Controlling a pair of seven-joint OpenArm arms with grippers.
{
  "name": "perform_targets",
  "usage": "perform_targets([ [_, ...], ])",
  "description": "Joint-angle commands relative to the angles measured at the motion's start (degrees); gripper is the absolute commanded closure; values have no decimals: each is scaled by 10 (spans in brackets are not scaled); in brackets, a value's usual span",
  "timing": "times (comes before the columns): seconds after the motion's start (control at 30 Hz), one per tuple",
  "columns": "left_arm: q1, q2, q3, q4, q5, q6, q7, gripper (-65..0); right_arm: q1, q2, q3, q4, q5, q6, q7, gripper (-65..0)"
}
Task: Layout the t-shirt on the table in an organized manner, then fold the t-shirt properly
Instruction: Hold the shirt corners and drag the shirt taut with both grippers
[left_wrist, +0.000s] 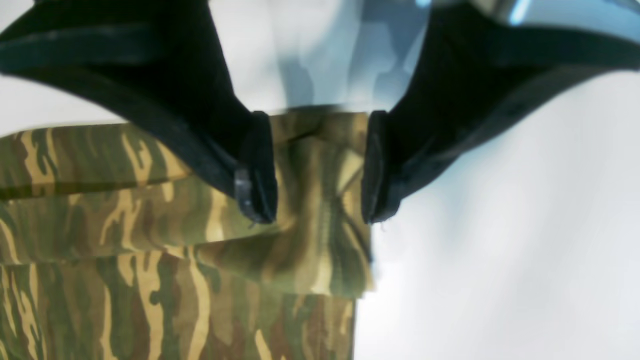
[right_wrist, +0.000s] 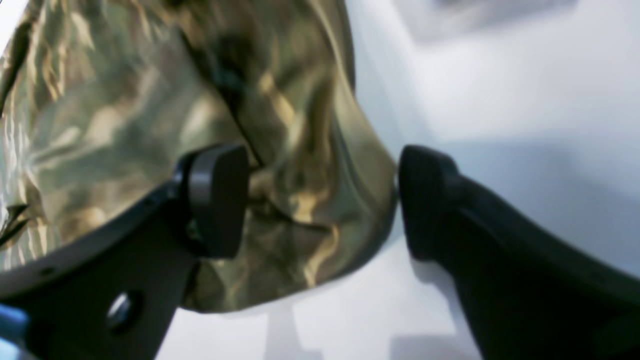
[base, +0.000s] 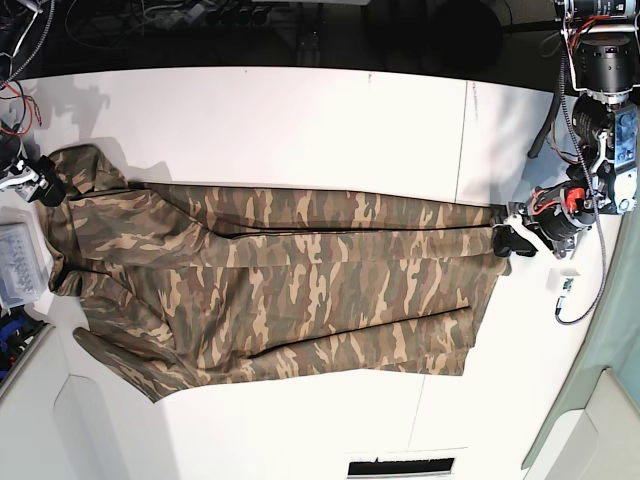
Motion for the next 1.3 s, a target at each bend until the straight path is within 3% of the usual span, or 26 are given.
perform_targets([
  [0.0,-9,-5,-3,1,7,13,-16,-319,10,9,1,3,18,3,13,-453],
  [0.13,-10,-1,-3,-16,48,48,-38,-319,10,-12,1,-1,23,4,12,-451],
  [0.37,-9,2,-3,-40,57,46,-50,-318,11,-45,-3,-1,66,19,-3,-449],
  [0.43,-9,5,-3,-45,58,36,-59,-307,10,-52,-4,0,71,20,-4,-416],
  [0.5,-9,8,-3,-45,71,36,-63,-178,10,-52,-4,0,71,20,-6,-288],
  [0.57,-9,8,-3,-45,79,21,-62,0,10,-50,-4,0,71,19,-10,-83],
  [0.6,-9,8,-3,-45,80,6,-62,0,10,-48,-4,1,71,19,-17,0],
  [0.73,0,0,-3,-30,78,-30,-39,0,6,-33,-3,7,71,19,-61,0],
  [1.1,184,-28,-3,176,78,-28,-20,0,-123,18,-3,97,127,23,-83,0],
  [1.27,224,-28,-3,208,78,3,-19,0,-156,21,-2,122,139,23,-82,0],
])
